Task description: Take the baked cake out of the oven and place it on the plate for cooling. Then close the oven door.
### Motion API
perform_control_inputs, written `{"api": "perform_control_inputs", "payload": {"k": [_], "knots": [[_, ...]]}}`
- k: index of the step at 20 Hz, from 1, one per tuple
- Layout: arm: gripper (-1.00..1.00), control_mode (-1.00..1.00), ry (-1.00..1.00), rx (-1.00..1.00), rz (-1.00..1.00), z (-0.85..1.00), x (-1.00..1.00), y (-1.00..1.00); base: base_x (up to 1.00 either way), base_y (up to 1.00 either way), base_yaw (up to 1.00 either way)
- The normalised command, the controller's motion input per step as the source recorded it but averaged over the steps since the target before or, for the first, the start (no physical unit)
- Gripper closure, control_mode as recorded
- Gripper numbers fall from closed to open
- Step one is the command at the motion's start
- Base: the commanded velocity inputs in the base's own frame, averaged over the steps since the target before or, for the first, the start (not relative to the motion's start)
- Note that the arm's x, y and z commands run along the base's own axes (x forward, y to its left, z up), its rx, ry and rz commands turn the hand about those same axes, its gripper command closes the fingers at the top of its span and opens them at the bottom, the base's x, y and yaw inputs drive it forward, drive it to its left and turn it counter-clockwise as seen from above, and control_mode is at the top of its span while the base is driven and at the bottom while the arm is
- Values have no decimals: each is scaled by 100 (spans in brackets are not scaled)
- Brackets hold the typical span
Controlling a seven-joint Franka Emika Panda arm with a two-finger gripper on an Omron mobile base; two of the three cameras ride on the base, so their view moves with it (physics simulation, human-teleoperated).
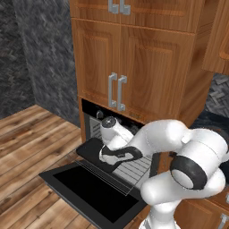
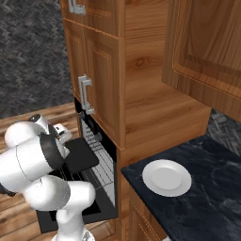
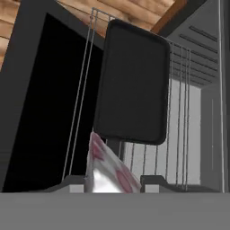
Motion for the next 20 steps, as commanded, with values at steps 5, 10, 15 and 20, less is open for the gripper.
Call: {"api": "perform_control_inputs", "payload": {"k": [5, 10, 15, 20], "knots": [[100, -100, -2, 14, -1, 100, -35, -17, 0, 0, 0], [100, -100, 0, 14, -1, 100, 0, -1, 0, 0, 0], [100, -100, 3, 6, -2, 100, 0, -3, 0, 0, 0], [100, -100, 1, 0, -4, 100, 0, -19, 0, 0, 0]]}}
